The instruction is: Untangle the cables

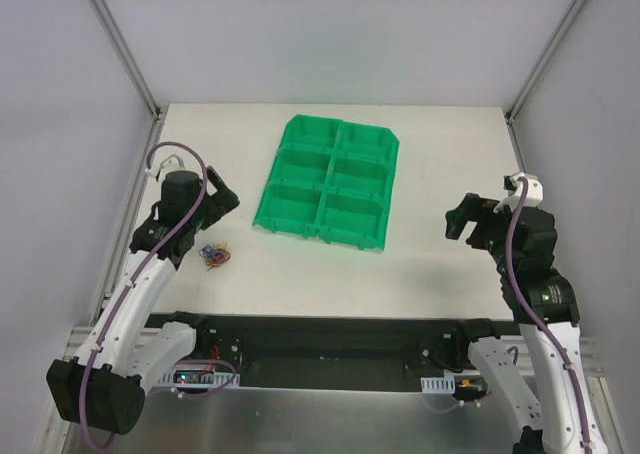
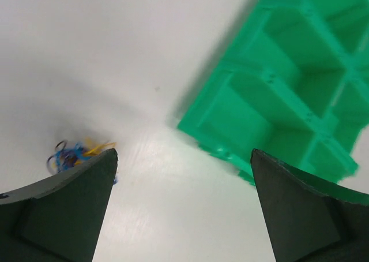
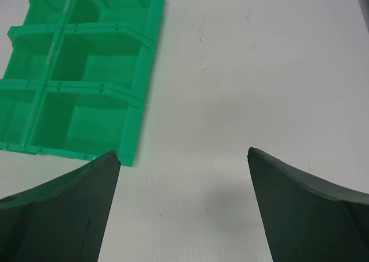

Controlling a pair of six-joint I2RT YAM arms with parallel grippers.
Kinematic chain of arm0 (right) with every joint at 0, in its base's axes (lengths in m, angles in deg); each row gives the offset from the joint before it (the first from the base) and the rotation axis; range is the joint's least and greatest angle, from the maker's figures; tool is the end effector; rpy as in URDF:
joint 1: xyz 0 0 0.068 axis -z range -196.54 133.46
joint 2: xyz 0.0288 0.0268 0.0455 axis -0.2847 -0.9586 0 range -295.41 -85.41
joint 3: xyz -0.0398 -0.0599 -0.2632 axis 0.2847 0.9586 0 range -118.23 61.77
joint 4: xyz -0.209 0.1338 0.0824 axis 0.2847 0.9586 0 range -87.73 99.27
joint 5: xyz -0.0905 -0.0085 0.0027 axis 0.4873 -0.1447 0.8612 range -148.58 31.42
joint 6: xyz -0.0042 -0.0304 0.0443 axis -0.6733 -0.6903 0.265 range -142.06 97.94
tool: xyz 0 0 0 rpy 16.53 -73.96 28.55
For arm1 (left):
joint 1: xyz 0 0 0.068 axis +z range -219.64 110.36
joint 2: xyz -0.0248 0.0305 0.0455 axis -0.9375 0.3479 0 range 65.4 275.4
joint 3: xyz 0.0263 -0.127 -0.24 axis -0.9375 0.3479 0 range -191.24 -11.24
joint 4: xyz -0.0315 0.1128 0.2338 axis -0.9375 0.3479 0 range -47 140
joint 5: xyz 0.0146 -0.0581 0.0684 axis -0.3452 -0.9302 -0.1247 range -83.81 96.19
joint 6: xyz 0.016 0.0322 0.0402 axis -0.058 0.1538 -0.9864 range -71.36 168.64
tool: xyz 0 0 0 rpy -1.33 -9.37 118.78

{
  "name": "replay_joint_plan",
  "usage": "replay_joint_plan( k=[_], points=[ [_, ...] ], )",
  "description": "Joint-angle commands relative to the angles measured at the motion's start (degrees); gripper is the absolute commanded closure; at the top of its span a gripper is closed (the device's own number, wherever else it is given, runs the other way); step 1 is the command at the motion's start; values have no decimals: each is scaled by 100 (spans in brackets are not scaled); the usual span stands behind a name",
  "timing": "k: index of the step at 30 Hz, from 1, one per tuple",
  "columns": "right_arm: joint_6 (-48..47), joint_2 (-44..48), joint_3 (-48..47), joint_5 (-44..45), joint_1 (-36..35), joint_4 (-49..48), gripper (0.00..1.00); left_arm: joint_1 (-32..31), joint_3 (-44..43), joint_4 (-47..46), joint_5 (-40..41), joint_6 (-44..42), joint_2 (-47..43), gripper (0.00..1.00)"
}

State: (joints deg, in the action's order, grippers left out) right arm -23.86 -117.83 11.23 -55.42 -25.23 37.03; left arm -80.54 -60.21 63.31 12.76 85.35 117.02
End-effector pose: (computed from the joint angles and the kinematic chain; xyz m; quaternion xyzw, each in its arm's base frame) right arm 0.1152 0.0156 0.3569 -0.0569 0.7998 0.0138 0.5974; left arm 0.2015 -0.0347 0.3264 -0.2167 0.8042 -0.1788 0.5237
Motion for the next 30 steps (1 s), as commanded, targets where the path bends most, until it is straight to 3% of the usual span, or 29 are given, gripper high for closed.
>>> replay_joint_plan(
  k=[1, 6, 11, 16, 20, 25, 27, 28, 30],
  points=[
    [93, -141, -61, 195, 25, 39, 4, -9, 440, 1675, 1284, 1179, -20, 1],
    [22, -457, -43, -541, 25, 92, 4, 0, 924, 1924, 1075, 1663, 156, 1],
    [319, -712, 281, -1237, -80, -162, 4, 8, 793, 1827, 1391, 1708, 848, 1],
    [575, -1291, 423, -1178, -1035, -392, 4, 403, 652, 1450, 715, 1594, 1947, 1],
    [734, -1828, 186, -494, -2336, -373, 4, 518, 994, 643, -74, 1166, 1950, 41],
    [1006, -2346, 229, 360, -3796, -988, 4, 19, 1319, 18, -1059, 671, 1607, 45],
    [1138, -2610, 221, 413, -4122, -1313, 4, -341, 1617, -447, -1576, 645, 1536, 76],
    [1173, -2742, 203, 396, -4236, -1419, 4, -508, 1723, -676, -1893, 601, 1553, 86],
    [1252, -2979, 203, 396, -4421, -1673, 4, -913, 1908, -1045, -2298, 592, 1649, 89]
  ],
)
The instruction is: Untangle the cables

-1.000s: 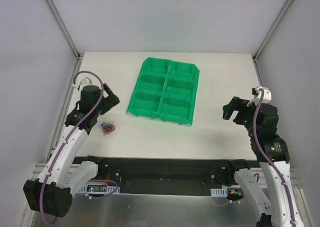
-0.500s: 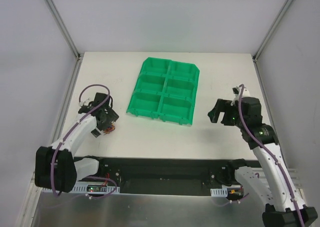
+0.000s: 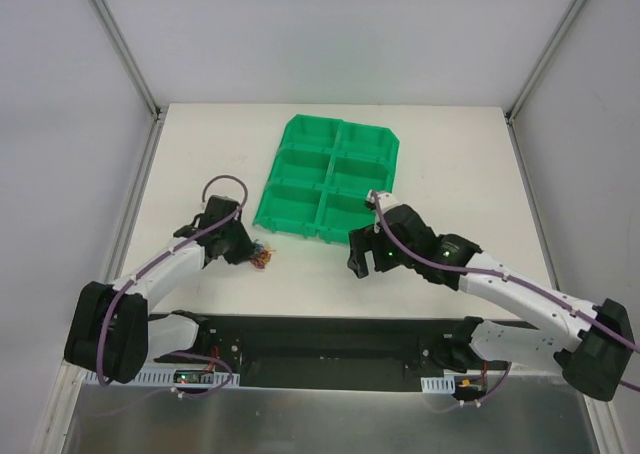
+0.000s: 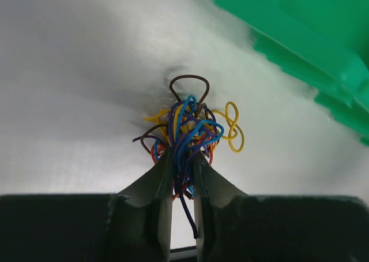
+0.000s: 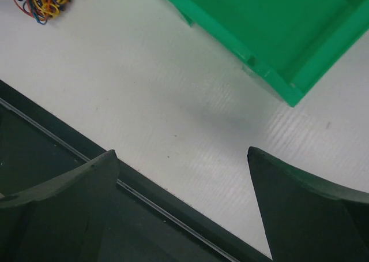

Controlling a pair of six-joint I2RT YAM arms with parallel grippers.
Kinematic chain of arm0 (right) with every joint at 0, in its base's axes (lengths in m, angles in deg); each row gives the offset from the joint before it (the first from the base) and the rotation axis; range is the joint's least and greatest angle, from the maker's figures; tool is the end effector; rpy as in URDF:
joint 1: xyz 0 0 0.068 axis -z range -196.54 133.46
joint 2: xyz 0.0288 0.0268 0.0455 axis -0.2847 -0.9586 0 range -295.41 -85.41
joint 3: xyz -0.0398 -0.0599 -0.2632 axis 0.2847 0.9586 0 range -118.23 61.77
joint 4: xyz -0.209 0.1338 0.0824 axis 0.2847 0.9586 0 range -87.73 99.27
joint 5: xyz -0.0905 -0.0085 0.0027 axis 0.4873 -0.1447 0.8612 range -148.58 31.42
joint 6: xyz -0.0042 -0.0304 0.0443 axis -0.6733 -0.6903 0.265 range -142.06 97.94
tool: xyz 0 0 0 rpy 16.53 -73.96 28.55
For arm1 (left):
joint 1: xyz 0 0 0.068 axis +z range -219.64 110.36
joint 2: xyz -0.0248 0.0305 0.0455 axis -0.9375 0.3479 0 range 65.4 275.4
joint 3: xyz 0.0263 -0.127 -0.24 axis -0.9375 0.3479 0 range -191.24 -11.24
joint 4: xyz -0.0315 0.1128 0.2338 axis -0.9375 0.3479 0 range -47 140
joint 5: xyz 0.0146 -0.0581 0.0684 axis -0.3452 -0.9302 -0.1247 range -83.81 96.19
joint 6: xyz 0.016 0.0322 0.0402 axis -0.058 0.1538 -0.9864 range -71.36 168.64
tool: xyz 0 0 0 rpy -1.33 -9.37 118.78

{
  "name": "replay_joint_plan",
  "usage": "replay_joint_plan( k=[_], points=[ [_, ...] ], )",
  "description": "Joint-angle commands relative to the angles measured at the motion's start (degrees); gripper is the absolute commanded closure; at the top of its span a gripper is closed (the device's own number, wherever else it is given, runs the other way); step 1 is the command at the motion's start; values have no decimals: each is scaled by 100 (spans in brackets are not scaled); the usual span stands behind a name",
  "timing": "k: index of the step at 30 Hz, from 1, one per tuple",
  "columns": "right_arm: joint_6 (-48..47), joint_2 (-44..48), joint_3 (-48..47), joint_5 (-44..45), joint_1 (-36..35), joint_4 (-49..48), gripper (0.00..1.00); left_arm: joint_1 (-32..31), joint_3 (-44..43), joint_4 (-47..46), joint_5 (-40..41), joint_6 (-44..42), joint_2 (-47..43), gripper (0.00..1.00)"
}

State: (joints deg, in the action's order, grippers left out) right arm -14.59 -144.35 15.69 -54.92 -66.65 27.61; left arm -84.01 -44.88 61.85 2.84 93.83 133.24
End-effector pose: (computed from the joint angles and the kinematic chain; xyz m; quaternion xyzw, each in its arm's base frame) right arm 0.1441 0.1689 0.2759 -0.3139 0.8426 0.1851 0.3965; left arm 0.2152 -0.0573 0.1823 -0.2430 0.9164 -0.1814 0.2612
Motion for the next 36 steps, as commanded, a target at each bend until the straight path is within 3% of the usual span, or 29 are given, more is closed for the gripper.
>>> replay_joint_plan(
  k=[1, 7, 9, 13, 16, 19, 23, 26, 30, 36],
  points=[
    [369, -433, -234, 337, -359, -846, 4, -776, 455, -1118, -1473, -265, 63, 89],
    [809, -689, 274, -23, -509, -1873, 2, -1849, 544, -2253, -2186, -168, 397, 83],
    [958, -646, 582, -84, -535, -2286, 6, -1981, 456, -2386, -2292, -230, 476, 73],
    [1037, -628, 951, -287, -588, -2823, 26, -2078, 490, -2588, -2337, -265, 293, 38],
    [1099, -628, 1259, -305, -693, -3288, 35, -2079, 648, -2588, -2249, -309, 3, 23],
    [1178, -759, 1506, -550, -764, -3921, 42, -2079, 789, -2545, -2100, -335, -253, 33],
    [1143, -1452, 1182, -648, -913, -4090, 41, -2079, 842, -2509, -2029, -309, -280, 43],
    [1082, -1980, 944, -507, -1018, -4107, 40, -2079, 764, -2500, -2055, -379, 53, 43],
    [959, -2367, 830, -138, -1027, -4125, 41, -2079, 605, -2535, -2222, -415, 590, 56],
    [704, -2728, 882, -120, -1045, -4617, 52, -2079, 816, -2755, -2257, -317, 477, 70]
  ],
)
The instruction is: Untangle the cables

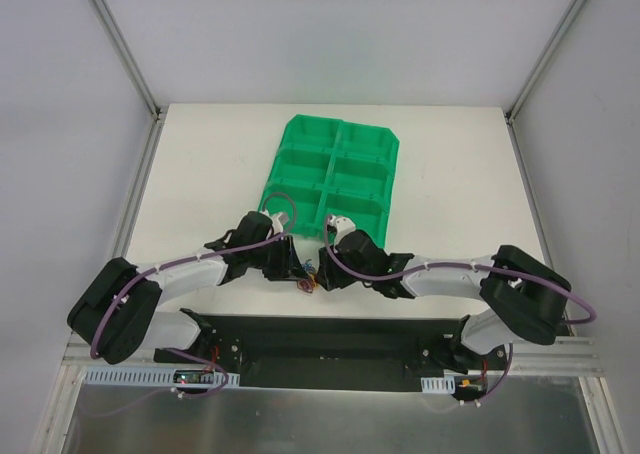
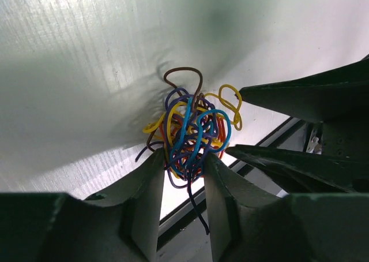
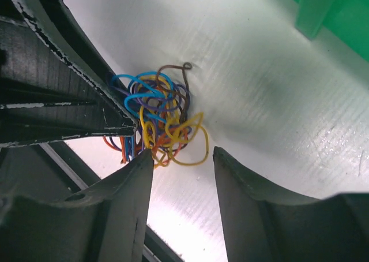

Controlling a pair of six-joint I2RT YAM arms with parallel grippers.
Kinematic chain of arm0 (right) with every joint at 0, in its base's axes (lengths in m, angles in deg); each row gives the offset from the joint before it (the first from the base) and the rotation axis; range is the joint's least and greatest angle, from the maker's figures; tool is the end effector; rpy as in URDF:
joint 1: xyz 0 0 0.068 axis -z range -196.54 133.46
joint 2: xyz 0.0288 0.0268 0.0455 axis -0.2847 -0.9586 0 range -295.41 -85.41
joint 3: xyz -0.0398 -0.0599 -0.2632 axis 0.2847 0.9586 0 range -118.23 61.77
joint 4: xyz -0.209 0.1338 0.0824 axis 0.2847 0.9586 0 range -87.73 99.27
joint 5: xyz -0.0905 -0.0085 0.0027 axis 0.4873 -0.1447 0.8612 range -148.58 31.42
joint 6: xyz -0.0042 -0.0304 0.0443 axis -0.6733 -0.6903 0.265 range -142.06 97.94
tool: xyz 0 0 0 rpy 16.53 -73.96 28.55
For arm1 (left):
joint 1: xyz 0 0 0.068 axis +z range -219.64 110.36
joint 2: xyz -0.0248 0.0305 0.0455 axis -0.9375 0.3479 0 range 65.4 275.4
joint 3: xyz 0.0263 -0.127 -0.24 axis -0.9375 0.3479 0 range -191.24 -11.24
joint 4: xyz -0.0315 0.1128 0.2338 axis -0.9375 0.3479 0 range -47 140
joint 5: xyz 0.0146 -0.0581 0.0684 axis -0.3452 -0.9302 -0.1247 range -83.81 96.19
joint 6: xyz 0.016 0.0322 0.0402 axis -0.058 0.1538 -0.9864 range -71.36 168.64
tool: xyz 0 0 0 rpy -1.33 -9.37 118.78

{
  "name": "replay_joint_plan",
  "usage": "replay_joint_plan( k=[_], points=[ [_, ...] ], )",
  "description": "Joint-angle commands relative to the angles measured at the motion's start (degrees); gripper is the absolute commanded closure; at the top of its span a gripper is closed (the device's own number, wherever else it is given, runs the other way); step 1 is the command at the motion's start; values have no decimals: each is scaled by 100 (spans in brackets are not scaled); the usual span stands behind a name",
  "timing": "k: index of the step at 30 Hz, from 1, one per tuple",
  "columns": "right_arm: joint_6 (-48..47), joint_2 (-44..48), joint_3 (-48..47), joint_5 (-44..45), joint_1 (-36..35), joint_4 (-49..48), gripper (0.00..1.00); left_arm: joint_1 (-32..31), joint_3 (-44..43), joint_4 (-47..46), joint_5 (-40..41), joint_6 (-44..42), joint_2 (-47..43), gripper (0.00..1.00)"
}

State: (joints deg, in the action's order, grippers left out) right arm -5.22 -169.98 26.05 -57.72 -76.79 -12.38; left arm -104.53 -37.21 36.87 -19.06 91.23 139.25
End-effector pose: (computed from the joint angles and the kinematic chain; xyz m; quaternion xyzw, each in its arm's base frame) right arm 0.1454 0.2532 0.1698 -0.3236 0.8224 0.2864 0.3701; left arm 0.1838 -0.1468 0.1548 0.0294 0.8945 -0.4052 0.1863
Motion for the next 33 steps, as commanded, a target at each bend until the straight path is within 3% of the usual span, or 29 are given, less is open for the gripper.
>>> replay_joint_plan(
  k=[1, 4, 5, 8, 10, 14, 20, 29, 33],
  points=[
    [-321, -217, -163, 90, -31, -731, 52, -26, 40, -231, -93, -66, -133, 70],
    [-515, -349, -180, -225, -101, -1030, 52, -26, 31, -222, -138, -58, -133, 73],
    [-541, -375, -207, -192, -136, -1039, 57, -26, 31, -231, -129, -58, -125, 76],
    [-586, -227, -312, 649, -206, -400, 89, -26, 23, -231, -94, -66, -107, 83],
    [-489, 88, -190, 1326, -215, 92, 99, -26, 14, -161, 46, -93, -159, 86],
    [-427, 967, 188, 1934, -215, 779, 99, -17, -21, 102, 433, -110, -335, 100],
    [-287, 2321, 777, 2532, -215, 1227, 99, 44, 22, 437, 1189, -84, -783, 100],
    [205, 4184, 602, 4816, -207, 3397, 99, 272, 154, 981, 1927, -93, -1750, 100],
    [92, 4958, 286, 5301, -163, 4040, 99, 387, 216, 1263, 2357, -40, -2075, 100]
  ],
)
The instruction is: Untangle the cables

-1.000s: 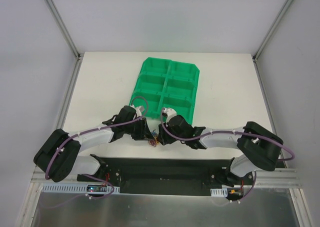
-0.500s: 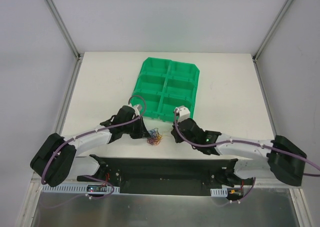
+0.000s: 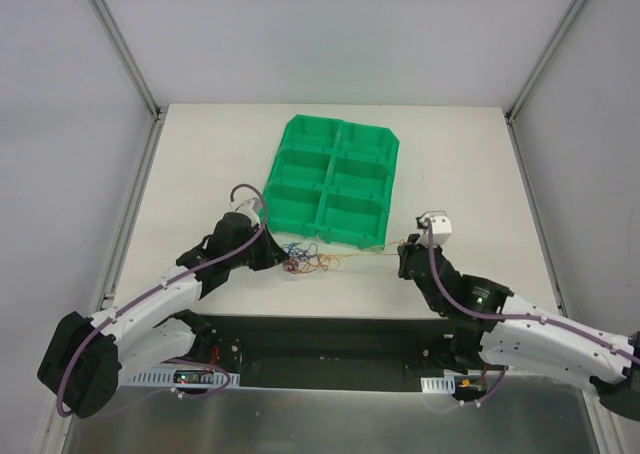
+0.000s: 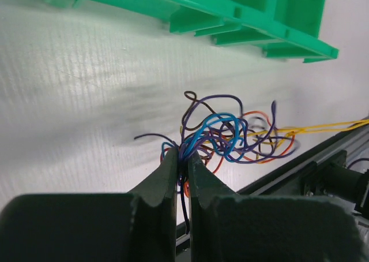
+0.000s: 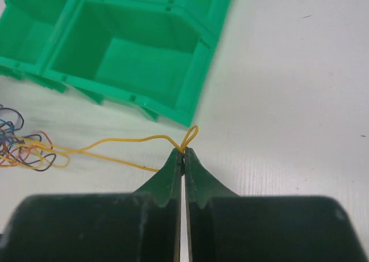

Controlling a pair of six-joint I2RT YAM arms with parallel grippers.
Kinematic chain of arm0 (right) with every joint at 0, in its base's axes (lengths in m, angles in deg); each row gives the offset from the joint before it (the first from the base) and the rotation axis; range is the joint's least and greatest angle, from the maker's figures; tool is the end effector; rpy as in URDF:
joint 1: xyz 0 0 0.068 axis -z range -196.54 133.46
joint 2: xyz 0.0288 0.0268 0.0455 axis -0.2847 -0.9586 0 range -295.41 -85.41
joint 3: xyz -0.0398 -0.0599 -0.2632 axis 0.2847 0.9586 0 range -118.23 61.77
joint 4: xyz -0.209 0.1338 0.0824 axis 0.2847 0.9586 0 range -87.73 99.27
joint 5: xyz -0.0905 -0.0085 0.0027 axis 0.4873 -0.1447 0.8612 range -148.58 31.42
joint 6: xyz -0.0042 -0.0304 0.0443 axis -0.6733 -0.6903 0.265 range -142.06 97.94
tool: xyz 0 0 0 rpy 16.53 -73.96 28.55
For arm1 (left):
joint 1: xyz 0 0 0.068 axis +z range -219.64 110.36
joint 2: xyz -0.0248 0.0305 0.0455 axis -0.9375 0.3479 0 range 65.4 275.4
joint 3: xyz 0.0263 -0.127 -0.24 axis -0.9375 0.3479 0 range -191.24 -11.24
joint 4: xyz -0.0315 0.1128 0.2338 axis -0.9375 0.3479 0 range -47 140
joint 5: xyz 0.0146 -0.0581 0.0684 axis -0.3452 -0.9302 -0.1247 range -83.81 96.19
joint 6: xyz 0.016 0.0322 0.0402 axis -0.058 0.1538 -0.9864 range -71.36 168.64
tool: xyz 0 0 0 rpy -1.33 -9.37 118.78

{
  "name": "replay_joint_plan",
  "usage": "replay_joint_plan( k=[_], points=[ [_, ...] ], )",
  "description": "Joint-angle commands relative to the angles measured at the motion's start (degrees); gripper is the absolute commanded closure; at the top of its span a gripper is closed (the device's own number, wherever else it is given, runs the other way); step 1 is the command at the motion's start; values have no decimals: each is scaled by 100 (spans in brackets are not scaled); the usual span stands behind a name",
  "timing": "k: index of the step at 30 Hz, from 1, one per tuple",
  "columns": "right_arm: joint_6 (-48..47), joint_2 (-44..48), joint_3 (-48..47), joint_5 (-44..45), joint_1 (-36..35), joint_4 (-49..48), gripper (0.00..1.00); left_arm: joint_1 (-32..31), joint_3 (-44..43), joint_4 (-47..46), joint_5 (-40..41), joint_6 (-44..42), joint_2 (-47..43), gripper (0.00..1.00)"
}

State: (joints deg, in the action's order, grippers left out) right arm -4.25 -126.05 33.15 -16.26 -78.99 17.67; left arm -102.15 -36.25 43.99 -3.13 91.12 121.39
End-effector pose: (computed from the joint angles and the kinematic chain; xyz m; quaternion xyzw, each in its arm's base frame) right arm 0.0956 0.1315 0.2469 -0.1292 0.8084 0.0763 0.5692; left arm 0.1706 -0.1156 0.1999 -0.0365 0.8717 -0.3507 0.3404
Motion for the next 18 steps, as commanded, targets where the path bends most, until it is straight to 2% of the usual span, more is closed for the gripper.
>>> replay_joint_plan(
  k=[1, 6, 9, 10, 12, 14, 16, 18],
  points=[
    [-57, 679, -503, 1260, 76, 1148, 99, 183, 128, 612, 870, 14, -342, 100],
    [-365, 865, -907, 1331, 181, 1369, 99, 368, 172, 1034, 1292, 260, -658, 100],
    [-488, 681, -1163, 1322, 251, 1606, 99, 430, 164, 1069, 1310, 252, -852, 90],
    [-514, 602, -1224, 1261, 295, 1650, 99, 439, 155, 1069, 1293, 217, -861, 82],
    [-532, 523, -1304, 998, 427, 1659, 99, 447, 85, 1069, 1240, 138, -757, 57],
    [-593, 487, -1400, 752, 532, 1659, 99, 465, -73, 1078, 951, -89, -520, 45],
    [-716, 487, -1540, 611, 585, 1659, 99, 465, -205, 1035, 460, -362, -274, 24],
    [-935, 478, -1672, 313, 664, 1572, 99, 465, -232, 554, -460, -739, -80, 16]
  ],
)
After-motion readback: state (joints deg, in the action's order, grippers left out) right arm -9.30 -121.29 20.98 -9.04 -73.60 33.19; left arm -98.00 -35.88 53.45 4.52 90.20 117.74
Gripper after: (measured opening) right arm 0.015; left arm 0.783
